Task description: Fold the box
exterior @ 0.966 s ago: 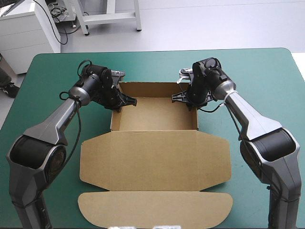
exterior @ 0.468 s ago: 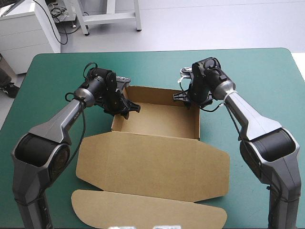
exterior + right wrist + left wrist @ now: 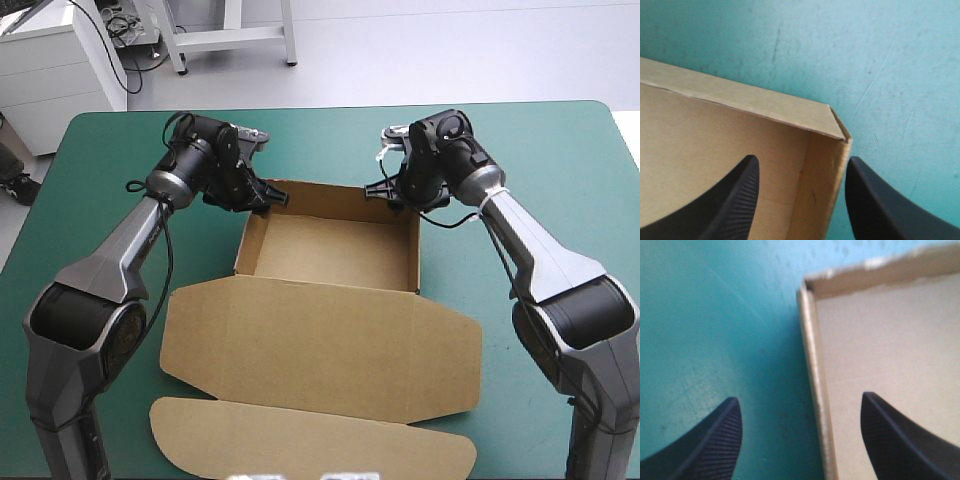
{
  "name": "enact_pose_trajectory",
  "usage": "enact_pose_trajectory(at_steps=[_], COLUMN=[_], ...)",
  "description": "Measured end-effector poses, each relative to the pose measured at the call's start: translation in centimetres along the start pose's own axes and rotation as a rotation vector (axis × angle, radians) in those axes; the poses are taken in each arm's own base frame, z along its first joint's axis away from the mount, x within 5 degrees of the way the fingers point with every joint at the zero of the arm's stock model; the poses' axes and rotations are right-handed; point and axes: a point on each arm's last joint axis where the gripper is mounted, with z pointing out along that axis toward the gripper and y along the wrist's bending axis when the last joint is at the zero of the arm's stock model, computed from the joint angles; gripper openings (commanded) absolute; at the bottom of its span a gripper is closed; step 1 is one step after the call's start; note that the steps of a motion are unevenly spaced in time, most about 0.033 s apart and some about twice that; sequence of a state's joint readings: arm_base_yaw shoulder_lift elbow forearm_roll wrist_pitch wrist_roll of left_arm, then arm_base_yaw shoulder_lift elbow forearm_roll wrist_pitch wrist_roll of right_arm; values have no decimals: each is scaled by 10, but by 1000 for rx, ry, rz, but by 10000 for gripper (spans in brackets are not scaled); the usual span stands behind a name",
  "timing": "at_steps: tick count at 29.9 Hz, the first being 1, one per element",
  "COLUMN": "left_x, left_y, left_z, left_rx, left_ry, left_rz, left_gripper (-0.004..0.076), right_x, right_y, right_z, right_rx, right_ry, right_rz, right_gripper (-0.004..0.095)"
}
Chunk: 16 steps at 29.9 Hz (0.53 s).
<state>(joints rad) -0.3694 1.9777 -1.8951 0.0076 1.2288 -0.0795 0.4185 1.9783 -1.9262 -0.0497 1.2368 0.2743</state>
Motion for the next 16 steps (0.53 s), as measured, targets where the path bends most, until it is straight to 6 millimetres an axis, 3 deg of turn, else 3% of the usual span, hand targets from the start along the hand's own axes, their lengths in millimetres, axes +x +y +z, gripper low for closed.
enact_pose_trajectory(at_steps=[8, 16], left_x=[-17, 6], left_y=[-3, 0], left_z=[-63, -155], left_rx=[35, 51], left_ry=[-194, -392], left_rz=[-6, -6], left_gripper=[484, 433], right_x=[-3, 10], right_y=[-5, -12], right_z=[-71, -126], right_rx=[-19, -30], right_ry=[-177, -293], right_rz=[-16, -31], right_gripper=[490, 489])
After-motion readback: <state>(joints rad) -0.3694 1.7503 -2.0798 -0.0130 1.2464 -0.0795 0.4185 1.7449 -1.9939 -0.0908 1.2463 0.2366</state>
